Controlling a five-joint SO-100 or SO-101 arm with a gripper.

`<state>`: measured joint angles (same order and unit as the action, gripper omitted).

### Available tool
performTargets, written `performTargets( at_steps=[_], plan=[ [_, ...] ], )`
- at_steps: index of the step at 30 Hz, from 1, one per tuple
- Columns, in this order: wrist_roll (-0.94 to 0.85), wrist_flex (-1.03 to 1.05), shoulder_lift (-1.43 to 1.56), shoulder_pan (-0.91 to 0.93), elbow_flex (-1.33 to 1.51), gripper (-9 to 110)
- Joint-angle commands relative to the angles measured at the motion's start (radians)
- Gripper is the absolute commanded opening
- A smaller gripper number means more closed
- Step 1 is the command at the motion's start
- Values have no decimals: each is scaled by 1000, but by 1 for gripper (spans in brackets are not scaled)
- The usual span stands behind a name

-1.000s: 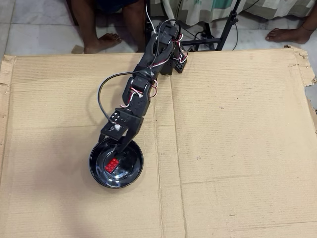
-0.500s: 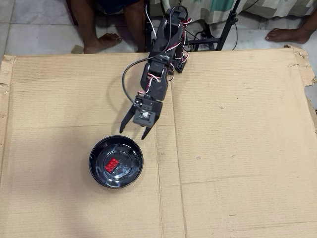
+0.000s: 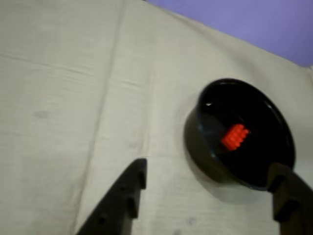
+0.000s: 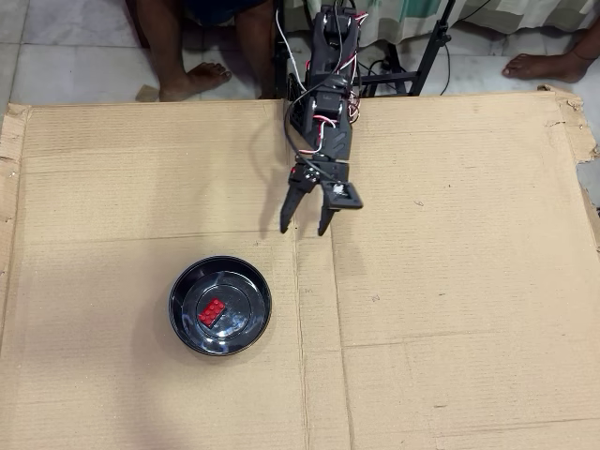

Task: Grasp a lego block and put it in the bin.

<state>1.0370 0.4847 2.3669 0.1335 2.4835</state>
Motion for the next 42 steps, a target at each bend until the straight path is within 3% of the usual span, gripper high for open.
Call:
performTargets(
  at_steps=[1,7,19,29,42],
  plan=[
    [-11,-11,115,-43,61,28],
    [-31,-9,334,-133,276,28],
    [-411,0,710,-204,606,28],
    [-830,2,788,-204,719,28],
    [-986,49,787,-202,759,28]
  ],
)
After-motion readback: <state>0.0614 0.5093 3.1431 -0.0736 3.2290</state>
